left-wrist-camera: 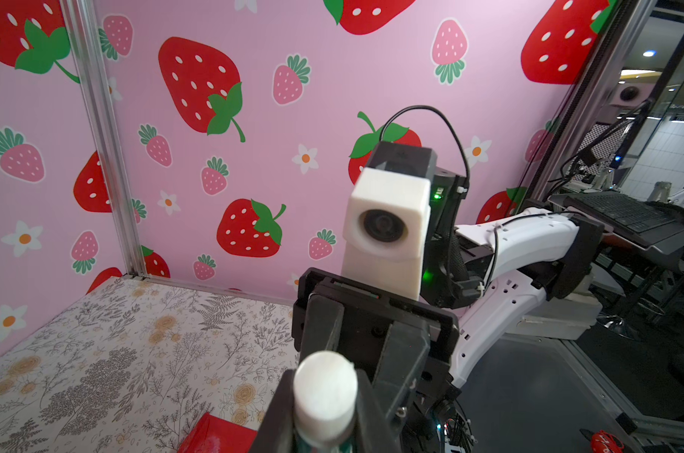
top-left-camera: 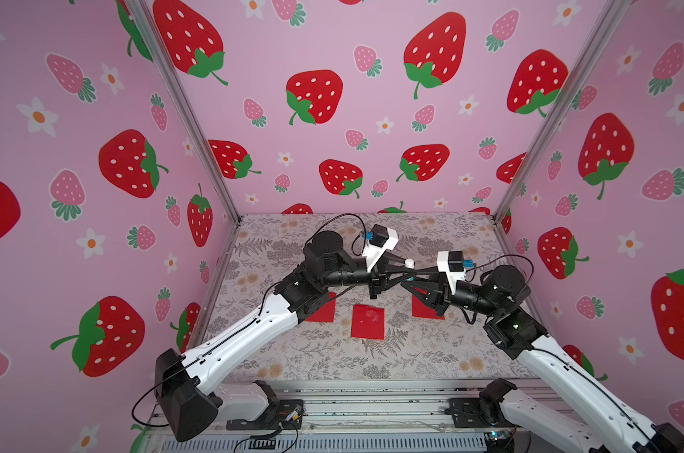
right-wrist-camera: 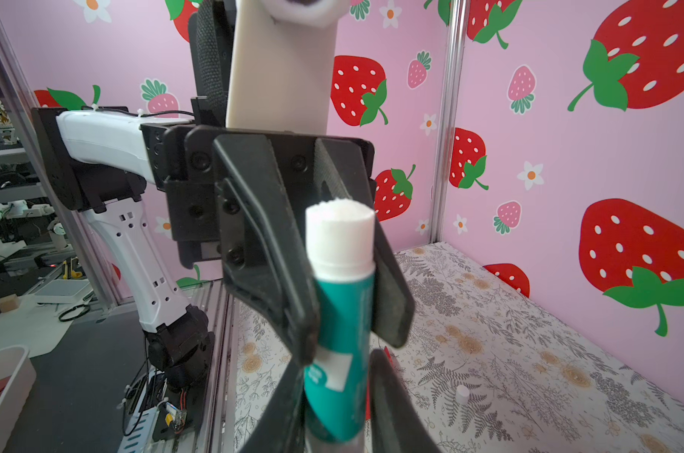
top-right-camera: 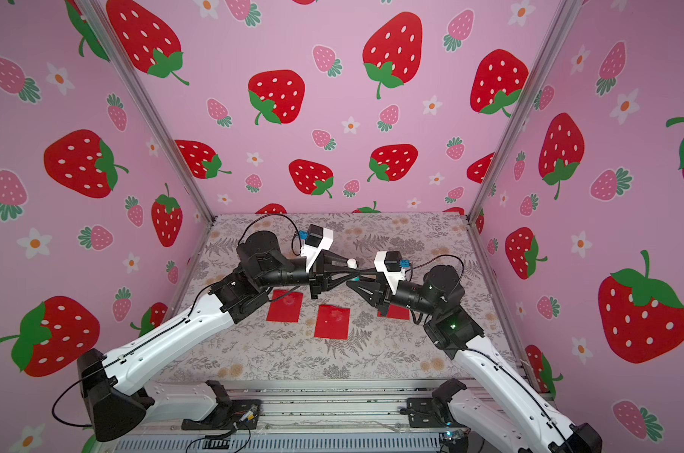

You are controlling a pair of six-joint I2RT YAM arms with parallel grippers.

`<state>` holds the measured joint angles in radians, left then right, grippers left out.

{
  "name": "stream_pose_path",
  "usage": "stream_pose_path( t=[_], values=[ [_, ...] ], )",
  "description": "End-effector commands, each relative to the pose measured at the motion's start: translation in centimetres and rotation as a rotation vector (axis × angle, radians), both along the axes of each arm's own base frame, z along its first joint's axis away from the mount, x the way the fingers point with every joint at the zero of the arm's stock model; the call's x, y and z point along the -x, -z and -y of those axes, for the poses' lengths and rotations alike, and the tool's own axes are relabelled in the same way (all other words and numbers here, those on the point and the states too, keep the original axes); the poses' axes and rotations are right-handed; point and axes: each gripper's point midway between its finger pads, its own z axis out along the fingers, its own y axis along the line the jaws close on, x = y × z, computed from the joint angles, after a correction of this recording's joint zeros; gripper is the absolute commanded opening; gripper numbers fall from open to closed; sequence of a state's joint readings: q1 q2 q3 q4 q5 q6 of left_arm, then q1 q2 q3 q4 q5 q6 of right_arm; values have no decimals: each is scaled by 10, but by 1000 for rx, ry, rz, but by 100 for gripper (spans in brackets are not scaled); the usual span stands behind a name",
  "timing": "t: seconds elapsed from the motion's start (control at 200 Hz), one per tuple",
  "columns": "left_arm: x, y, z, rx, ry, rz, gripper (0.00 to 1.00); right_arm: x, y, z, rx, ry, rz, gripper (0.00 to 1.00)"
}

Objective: Seal the envelope with a glue stick
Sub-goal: Unscrew the glue stick.

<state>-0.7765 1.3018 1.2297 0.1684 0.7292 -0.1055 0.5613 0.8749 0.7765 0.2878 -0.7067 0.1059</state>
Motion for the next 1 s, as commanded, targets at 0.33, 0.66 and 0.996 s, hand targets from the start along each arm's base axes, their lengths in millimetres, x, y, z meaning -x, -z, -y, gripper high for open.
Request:
stream_pose_path(
  t=[0.33,0.66,0.996],
  values=[
    [22,-27,-5,61,68,59,31,-4,-12,3,-45,29,22,0],
    [24,-29,-6,68,68,65,31,-1,-17,6,-58,30,32,0],
    [26,-28,-3,60,78,64,28,1,-19,6,-59,26,36,0]
  ],
)
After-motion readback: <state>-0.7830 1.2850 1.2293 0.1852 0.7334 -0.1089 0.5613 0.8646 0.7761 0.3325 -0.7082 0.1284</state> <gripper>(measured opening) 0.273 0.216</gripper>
